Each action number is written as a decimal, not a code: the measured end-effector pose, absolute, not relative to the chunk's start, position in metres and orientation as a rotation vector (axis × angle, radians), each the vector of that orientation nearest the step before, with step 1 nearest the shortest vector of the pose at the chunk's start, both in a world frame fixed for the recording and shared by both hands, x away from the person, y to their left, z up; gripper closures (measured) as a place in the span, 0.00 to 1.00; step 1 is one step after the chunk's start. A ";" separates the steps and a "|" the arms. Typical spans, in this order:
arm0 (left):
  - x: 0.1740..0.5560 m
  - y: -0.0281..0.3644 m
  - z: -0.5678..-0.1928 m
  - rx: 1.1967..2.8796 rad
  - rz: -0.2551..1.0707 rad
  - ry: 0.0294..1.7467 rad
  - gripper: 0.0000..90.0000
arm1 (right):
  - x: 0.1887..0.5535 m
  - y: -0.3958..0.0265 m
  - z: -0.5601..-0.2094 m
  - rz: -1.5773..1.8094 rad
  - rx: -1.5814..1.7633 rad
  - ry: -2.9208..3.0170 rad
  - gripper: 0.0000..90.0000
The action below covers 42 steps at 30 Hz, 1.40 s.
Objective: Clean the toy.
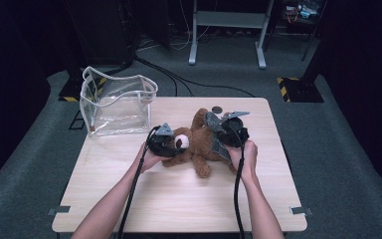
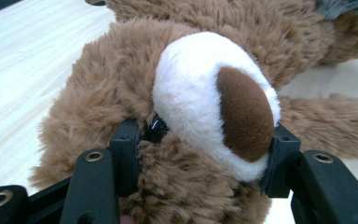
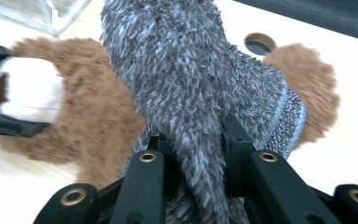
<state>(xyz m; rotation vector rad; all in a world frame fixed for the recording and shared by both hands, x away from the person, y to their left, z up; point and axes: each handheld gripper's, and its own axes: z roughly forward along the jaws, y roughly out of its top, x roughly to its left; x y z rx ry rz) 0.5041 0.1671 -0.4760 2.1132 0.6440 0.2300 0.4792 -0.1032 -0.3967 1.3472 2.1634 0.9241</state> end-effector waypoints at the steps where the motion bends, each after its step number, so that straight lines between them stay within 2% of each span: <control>1: 0.505 0.169 -0.476 2.103 0.199 0.646 0.50 | 0.478 -0.101 -0.396 0.926 1.343 2.170 0.82; 6: 0.509 0.174 -0.474 2.102 0.093 0.636 0.50 | 0.472 -0.077 -0.391 0.970 1.266 2.223 0.82; 10: 0.512 0.175 -0.474 2.099 0.087 0.649 0.49 | 0.475 -0.058 -0.397 0.933 1.221 2.270 0.82; 17: 0.497 0.156 -0.468 2.110 0.397 0.707 0.24 | 0.494 -0.062 -0.413 0.877 1.304 2.228 0.83; 23: 0.487 0.158 -0.468 2.061 0.479 0.736 0.20 | 0.501 -0.062 -0.414 0.840 1.308 2.212 0.84; 28: 0.484 0.163 -0.466 2.035 0.497 0.759 0.17 | 0.510 -0.064 -0.416 0.830 1.329 2.208 0.84; 33: 0.490 0.163 -0.473 2.070 0.487 0.785 0.18 | 0.521 -0.067 -0.419 0.828 1.366 2.207 0.84; 37: 0.495 0.162 -0.472 2.082 0.463 0.799 0.31 | 0.523 -0.064 -0.414 0.835 1.355 2.206 0.83; 42: 0.497 0.163 -0.471 2.091 0.439 0.813 0.41 | 0.501 -0.055 -0.398 0.921 1.270 2.198 0.83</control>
